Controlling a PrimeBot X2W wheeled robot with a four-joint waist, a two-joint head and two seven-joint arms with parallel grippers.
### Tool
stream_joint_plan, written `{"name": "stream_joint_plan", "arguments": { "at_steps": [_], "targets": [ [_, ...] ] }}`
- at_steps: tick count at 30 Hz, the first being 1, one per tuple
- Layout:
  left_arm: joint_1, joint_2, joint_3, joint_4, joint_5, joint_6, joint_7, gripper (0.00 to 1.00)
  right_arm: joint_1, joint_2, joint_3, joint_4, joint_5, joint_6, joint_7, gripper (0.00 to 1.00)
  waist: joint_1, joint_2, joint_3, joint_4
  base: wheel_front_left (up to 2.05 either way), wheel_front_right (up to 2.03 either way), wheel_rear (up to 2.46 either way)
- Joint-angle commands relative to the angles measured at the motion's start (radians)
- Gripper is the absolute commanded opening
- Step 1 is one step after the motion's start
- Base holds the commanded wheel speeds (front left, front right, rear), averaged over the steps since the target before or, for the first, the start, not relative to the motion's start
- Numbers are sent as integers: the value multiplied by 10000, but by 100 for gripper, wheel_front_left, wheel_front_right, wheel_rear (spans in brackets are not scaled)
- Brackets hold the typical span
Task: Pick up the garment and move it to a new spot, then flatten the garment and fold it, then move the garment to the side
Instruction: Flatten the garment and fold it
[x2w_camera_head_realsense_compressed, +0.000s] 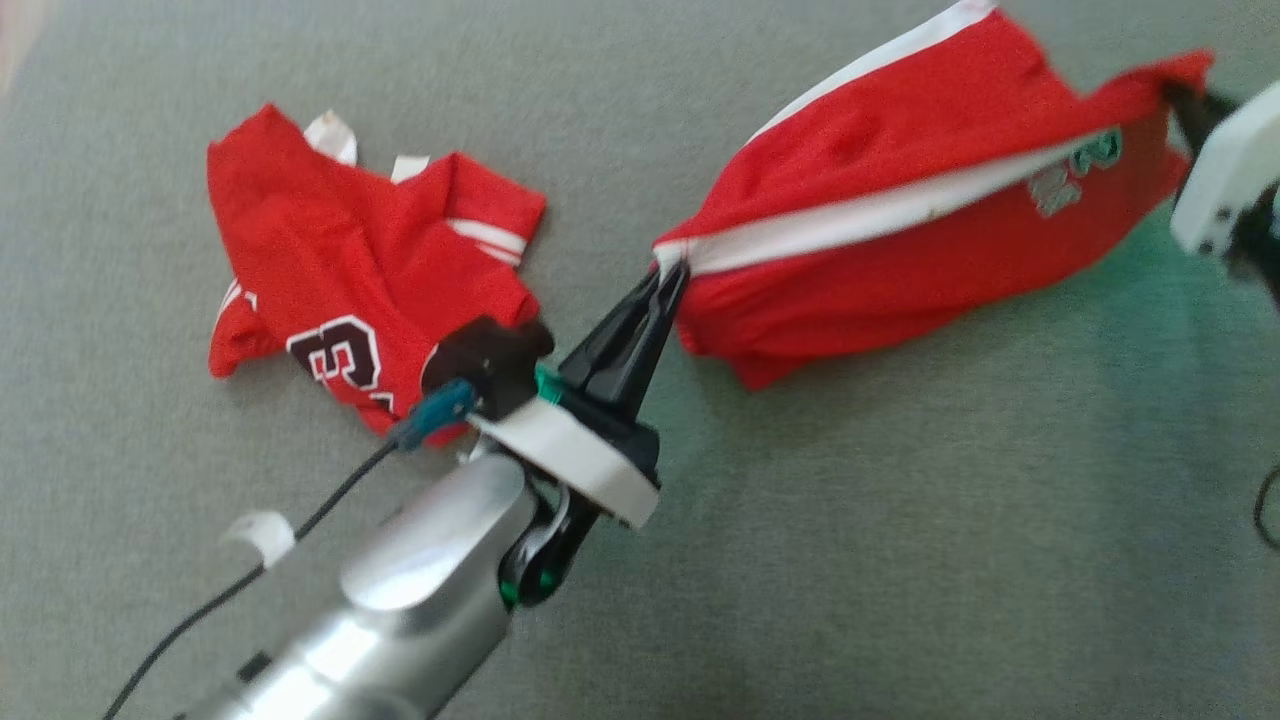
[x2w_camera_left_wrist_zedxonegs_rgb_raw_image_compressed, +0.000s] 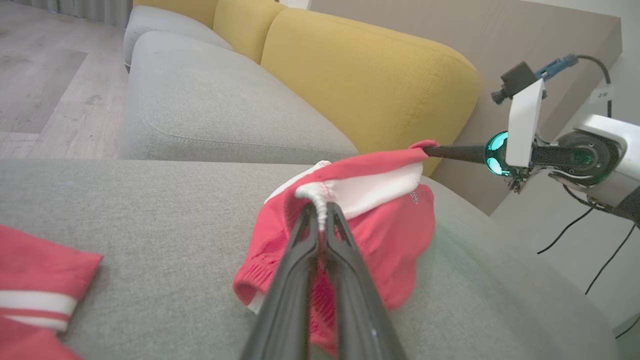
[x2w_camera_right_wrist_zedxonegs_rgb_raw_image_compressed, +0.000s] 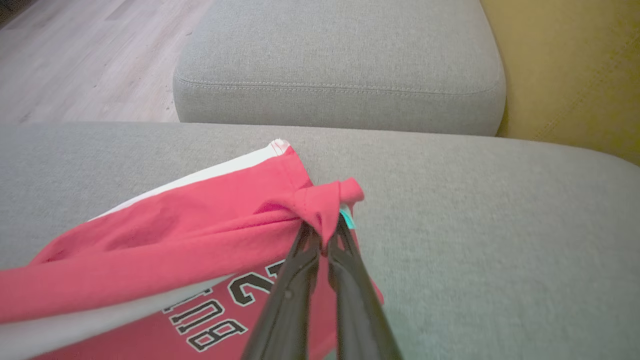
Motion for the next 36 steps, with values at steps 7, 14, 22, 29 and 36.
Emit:
{"name": "stream_joint_plan", "arguments": {
  "at_steps": [7, 14, 22, 29, 36],
  "targets": [
    [-1460, -422, 492, 617, 316, -277, -112, 0, -1774, -18, 204, 507, -639, -7, -431, 0, -2, 0, 1344, 814, 0, 0, 0],
    [-1885, -790, 495, 1181, 525, -514, -121, 0, -2604, 67, 152, 1615, -826, -7, -950, 0, -2, 0, 1813, 1205, 0, 0, 0],
    [-2003, -1007, 650, 1441, 793, -617, -124, 67, -3188, 69, 203, 2770, -1145, -7, -1833, 100, -2, 0, 1971, 1360, 0, 0, 0],
    [-1851, -986, 1156, 1600, 1057, -522, -125, 100, -3540, 268, -225, 3640, -1293, -7, -2822, 100, -2, 0, 1663, 1100, 0, 0, 0],
    [-1503, -802, 1922, 1493, 1251, -402, -125, 100, -3518, 452, -444, 3794, -823, -7, -3793, 100, -2, 0, 1012, 687, 0, 0, 0]
  ]
}}
